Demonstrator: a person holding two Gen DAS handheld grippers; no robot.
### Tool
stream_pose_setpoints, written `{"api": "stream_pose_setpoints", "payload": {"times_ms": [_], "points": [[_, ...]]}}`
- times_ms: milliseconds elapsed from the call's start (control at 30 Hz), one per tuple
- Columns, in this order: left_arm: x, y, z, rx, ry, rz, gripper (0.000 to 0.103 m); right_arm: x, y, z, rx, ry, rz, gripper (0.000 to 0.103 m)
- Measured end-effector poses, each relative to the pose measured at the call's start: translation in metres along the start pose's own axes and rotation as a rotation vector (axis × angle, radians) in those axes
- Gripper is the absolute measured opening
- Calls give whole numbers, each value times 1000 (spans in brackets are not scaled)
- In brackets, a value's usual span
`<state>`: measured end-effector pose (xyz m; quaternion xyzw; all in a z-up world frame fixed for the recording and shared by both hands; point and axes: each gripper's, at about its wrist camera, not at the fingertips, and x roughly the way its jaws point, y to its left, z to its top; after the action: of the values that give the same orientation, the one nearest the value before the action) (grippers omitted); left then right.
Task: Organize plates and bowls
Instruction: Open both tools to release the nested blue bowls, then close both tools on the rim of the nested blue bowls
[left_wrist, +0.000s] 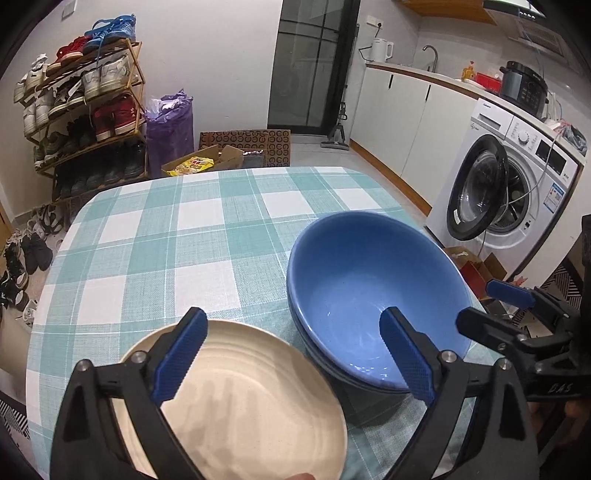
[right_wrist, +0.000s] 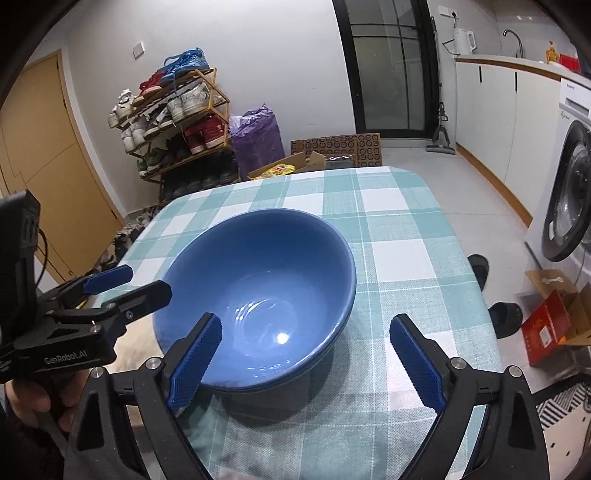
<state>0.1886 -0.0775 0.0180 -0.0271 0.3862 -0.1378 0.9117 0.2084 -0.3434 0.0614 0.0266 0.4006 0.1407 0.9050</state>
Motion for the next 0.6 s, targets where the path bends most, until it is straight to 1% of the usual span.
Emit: {"api": "stream_pose_setpoints", "payload": {"times_ms": [67,200,400,600], "points": [[1,1,-1,-3,8,-11,95,-2,-3,-1,6,-3,16,99],[4,2,-3,-1,14,-5,95,-3,-8,-4,9,-2,59,99],[8,-2,-3,7,25,-4,95,0,-14,-8,26,-3,97,99],[14,-4,-4,-6,44,-21,95,6,-16,-11,43,-6,134,99]]}}
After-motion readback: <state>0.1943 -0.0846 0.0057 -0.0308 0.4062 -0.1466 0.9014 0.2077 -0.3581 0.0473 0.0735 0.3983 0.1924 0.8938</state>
